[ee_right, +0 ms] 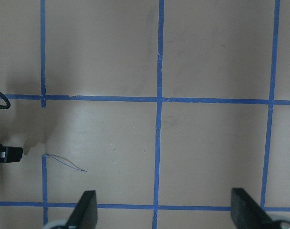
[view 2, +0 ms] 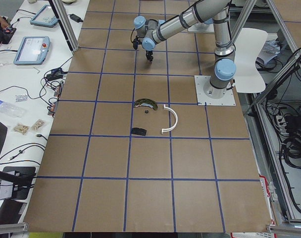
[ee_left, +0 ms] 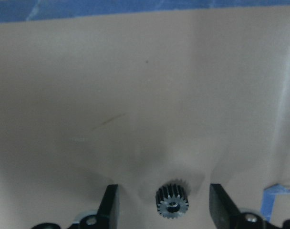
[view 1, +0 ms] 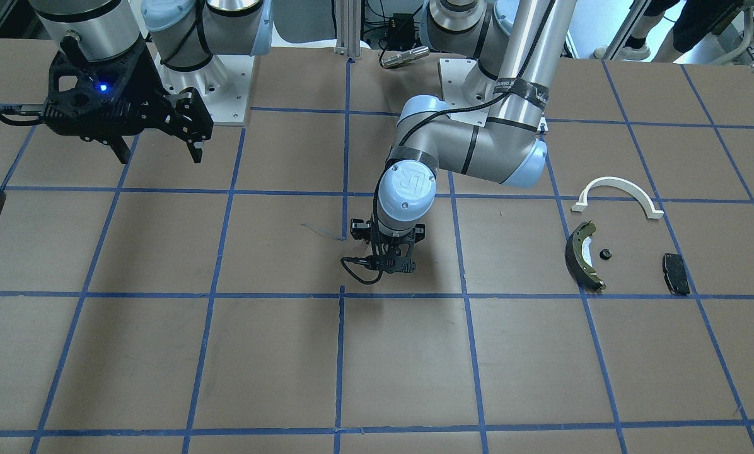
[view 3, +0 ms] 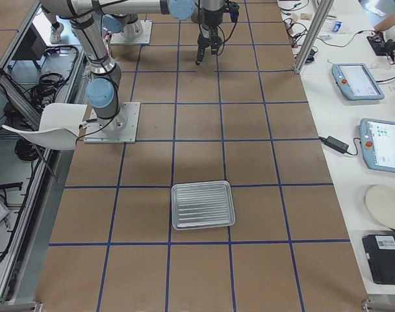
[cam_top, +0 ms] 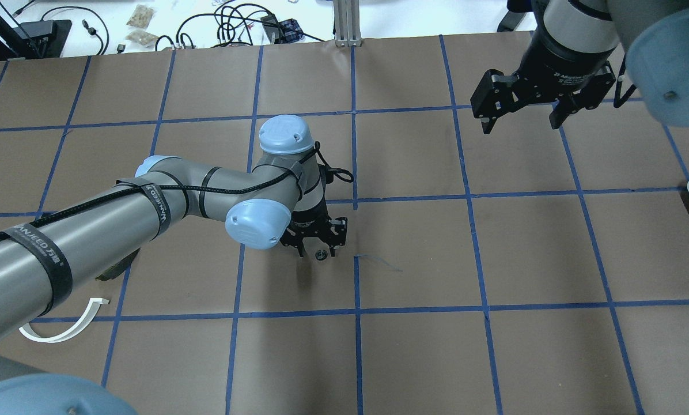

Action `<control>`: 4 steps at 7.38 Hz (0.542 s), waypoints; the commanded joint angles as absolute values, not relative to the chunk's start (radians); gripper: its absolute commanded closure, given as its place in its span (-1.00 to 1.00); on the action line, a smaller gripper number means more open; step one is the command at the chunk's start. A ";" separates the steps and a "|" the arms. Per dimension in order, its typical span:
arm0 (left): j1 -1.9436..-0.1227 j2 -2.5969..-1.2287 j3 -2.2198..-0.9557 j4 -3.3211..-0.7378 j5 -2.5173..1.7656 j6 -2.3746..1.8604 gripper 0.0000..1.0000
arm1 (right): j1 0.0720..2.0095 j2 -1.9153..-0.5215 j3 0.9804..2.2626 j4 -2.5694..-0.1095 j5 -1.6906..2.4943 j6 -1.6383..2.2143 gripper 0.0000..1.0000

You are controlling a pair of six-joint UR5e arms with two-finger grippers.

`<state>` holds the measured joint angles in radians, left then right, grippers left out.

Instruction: Place bearing gear from tray to pile

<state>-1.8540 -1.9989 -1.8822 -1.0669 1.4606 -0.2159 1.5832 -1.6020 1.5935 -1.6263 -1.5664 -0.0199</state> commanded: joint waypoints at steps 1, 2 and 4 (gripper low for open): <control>-1.855 -2.000 -1.884 -1.072 1.462 -0.215 -0.04 | 1.583 -1.603 1.592 -1.624 -1.566 -0.020 -1.00; -1.856 -1.999 -1.884 -1.077 1.459 -0.216 -0.03 | 1.583 -1.601 1.592 -1.624 -1.566 -0.020 -1.00; -1.855 -1.996 -1.881 -1.075 1.459 -0.216 0.93 | 1.583 -1.603 1.592 -1.624 -1.566 -0.020 -1.00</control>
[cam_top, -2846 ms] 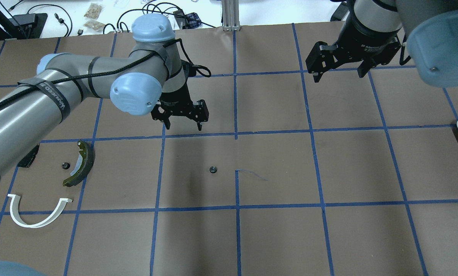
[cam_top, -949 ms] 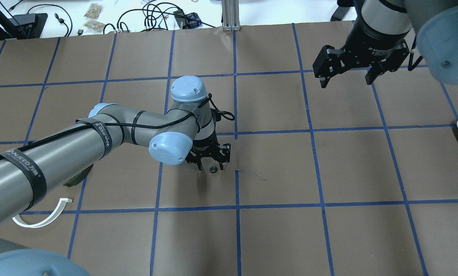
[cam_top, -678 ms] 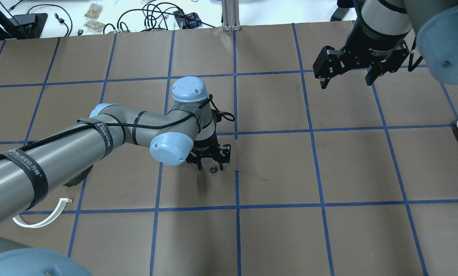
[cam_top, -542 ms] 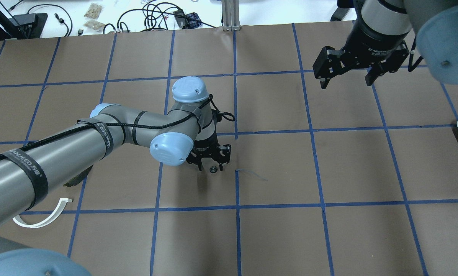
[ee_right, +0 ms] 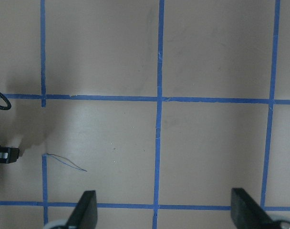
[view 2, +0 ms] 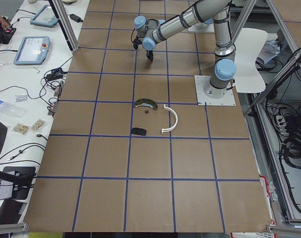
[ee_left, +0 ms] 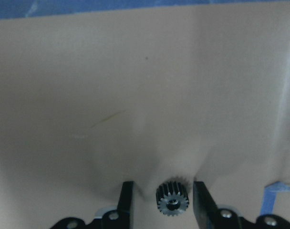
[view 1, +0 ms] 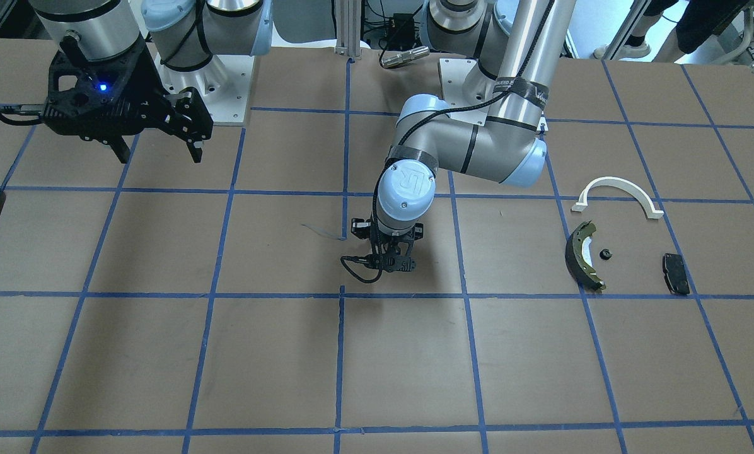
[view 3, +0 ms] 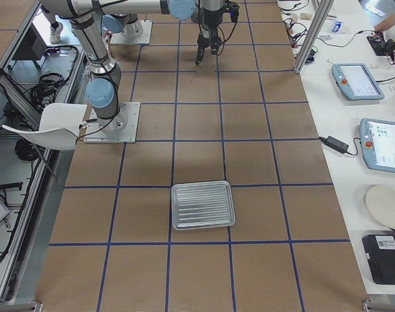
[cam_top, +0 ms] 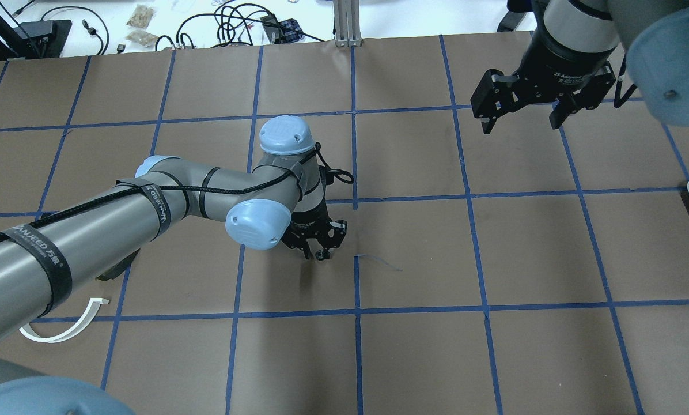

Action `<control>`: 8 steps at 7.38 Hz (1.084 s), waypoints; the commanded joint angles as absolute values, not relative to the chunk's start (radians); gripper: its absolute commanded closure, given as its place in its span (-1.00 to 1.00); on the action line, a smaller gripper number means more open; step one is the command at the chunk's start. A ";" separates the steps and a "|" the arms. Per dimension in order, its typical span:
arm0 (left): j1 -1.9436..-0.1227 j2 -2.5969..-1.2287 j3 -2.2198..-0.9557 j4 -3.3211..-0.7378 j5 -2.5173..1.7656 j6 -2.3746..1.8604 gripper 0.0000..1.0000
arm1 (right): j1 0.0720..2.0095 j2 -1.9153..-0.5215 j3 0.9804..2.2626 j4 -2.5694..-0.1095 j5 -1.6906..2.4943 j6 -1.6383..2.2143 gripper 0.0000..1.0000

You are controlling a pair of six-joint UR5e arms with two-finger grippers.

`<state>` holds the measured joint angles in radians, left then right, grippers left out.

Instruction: Place bearing gear from tray to pile

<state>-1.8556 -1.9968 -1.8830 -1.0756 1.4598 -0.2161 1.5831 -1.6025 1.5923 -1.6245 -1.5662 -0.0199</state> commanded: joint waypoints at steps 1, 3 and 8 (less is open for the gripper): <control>-1.853 -1.990 -1.879 -1.077 1.463 -0.213 1.00 | 1.583 -1.603 1.594 -1.623 -1.566 -0.020 -1.00; -1.836 -1.965 -1.856 -1.089 1.466 -0.209 1.00 | 1.583 -1.605 1.594 -1.623 -1.566 -0.020 -1.00; -1.443 -1.936 -1.565 -1.457 1.613 0.115 1.00 | 1.583 -1.605 1.594 -1.621 -1.566 -0.020 -1.00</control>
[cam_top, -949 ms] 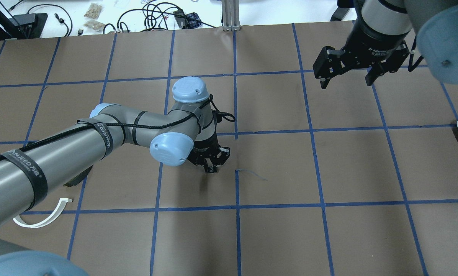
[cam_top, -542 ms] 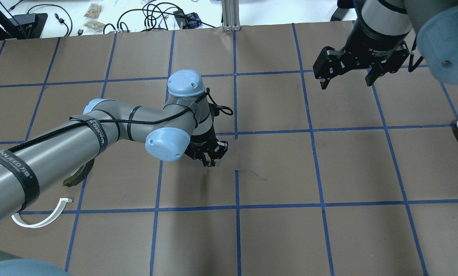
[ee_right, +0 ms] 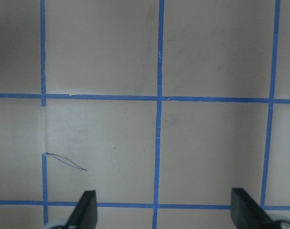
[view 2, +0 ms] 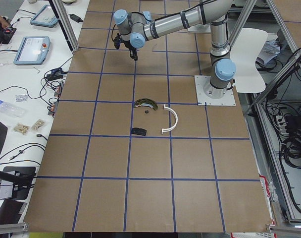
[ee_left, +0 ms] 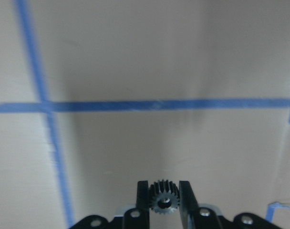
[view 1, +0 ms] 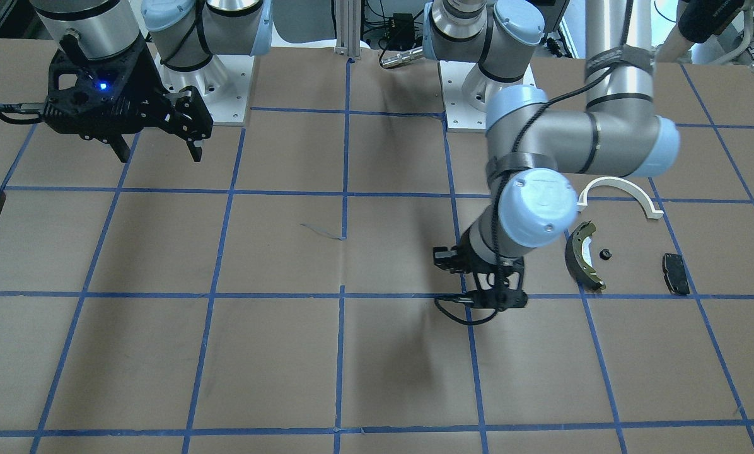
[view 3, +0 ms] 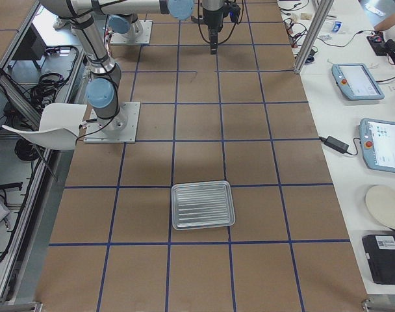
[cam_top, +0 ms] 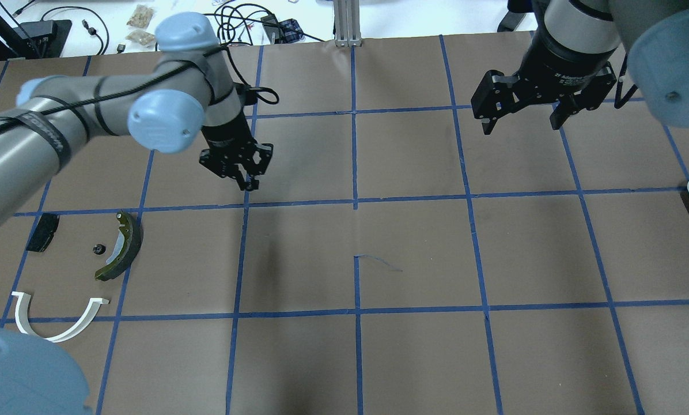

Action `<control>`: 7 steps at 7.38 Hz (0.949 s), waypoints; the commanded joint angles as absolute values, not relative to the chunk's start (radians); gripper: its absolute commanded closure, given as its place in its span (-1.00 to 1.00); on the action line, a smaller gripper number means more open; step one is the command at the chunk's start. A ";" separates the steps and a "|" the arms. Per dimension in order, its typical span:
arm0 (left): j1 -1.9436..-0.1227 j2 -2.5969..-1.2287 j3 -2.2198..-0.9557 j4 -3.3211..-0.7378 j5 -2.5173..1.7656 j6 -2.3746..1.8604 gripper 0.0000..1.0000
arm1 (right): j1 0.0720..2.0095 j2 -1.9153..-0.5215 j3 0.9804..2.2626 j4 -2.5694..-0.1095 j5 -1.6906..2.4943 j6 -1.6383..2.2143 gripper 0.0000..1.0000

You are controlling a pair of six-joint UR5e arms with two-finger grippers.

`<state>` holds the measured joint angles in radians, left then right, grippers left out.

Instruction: Place bearing gear from tray to pile

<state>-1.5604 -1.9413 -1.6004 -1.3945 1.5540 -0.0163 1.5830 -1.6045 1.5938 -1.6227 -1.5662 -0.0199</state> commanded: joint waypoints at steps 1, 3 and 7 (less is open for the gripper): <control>-1.348 -1.937 -1.571 -1.454 1.641 0.234 1.00 | 1.583 -1.605 1.594 -1.623 -1.565 -0.020 -1.00; -1.171 -1.947 -1.583 -1.448 1.667 0.386 1.00 | 1.583 -1.605 1.594 -1.623 -1.565 -0.020 -1.00; -0.960 -1.979 -1.656 -1.361 1.692 0.591 1.00 | 1.583 -1.606 1.594 -1.623 -1.565 -0.020 -1.00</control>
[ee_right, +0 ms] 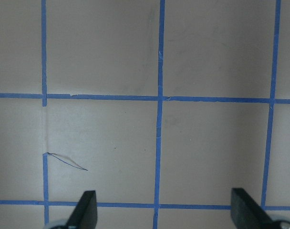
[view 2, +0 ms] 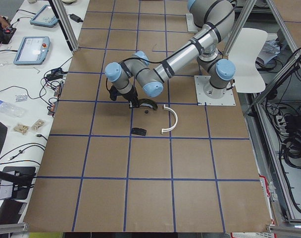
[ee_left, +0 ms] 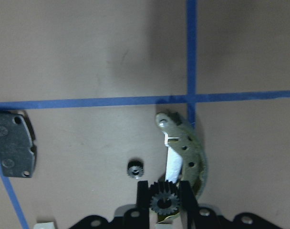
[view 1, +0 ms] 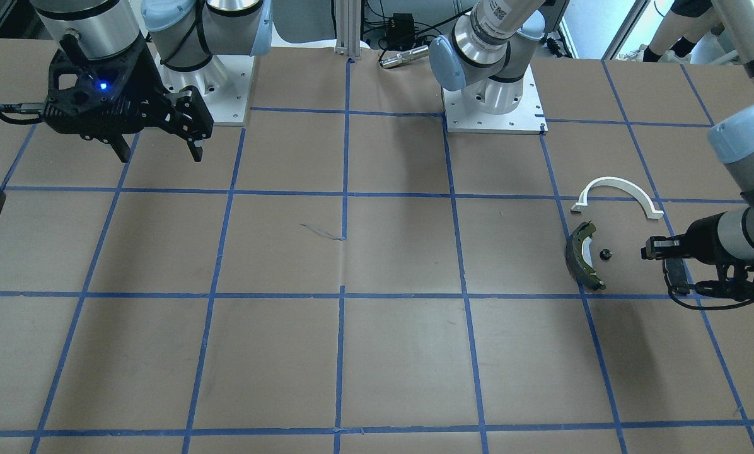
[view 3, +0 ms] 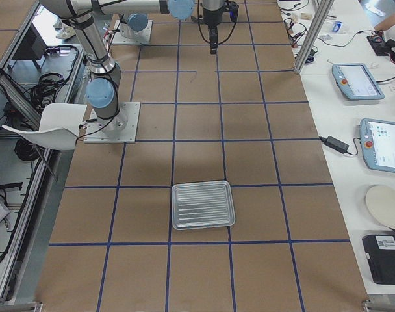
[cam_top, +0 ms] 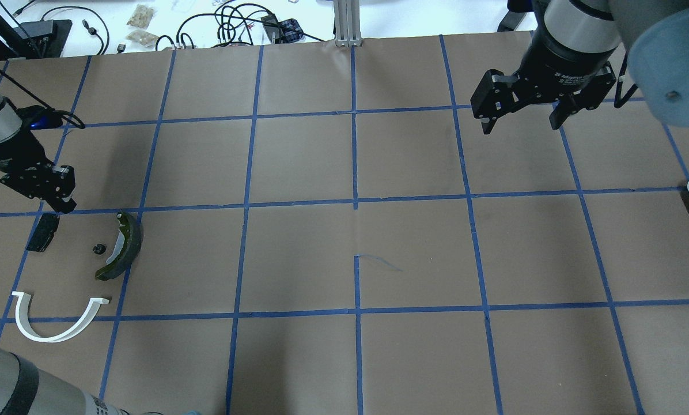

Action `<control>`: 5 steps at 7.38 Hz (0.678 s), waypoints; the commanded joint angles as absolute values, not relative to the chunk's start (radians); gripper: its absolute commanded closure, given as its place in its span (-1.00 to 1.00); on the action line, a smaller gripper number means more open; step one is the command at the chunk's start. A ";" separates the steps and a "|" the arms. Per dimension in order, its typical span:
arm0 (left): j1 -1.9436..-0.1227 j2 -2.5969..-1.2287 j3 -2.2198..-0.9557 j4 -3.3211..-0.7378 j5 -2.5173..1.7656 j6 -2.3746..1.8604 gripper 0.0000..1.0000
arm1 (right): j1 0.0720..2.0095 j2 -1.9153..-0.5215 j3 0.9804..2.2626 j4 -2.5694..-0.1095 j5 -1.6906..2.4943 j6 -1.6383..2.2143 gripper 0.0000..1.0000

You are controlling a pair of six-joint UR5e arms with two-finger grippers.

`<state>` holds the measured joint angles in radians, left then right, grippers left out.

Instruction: Place bearing gear from tray to pile

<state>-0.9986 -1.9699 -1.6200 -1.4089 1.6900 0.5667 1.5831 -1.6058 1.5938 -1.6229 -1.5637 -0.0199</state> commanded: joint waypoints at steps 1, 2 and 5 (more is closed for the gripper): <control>-0.954 -1.971 -1.711 -1.339 1.692 0.591 1.00 | 1.585 -1.606 1.594 -1.621 -1.565 -0.018 -1.00; -0.951 -1.965 -1.750 -1.300 1.692 0.592 1.00 | 1.585 -1.606 1.594 -1.621 -1.565 -0.018 -1.00; -0.950 -1.980 -1.769 -1.295 1.692 0.591 1.00 | 1.585 -1.606 1.594 -1.621 -1.565 -0.017 -1.00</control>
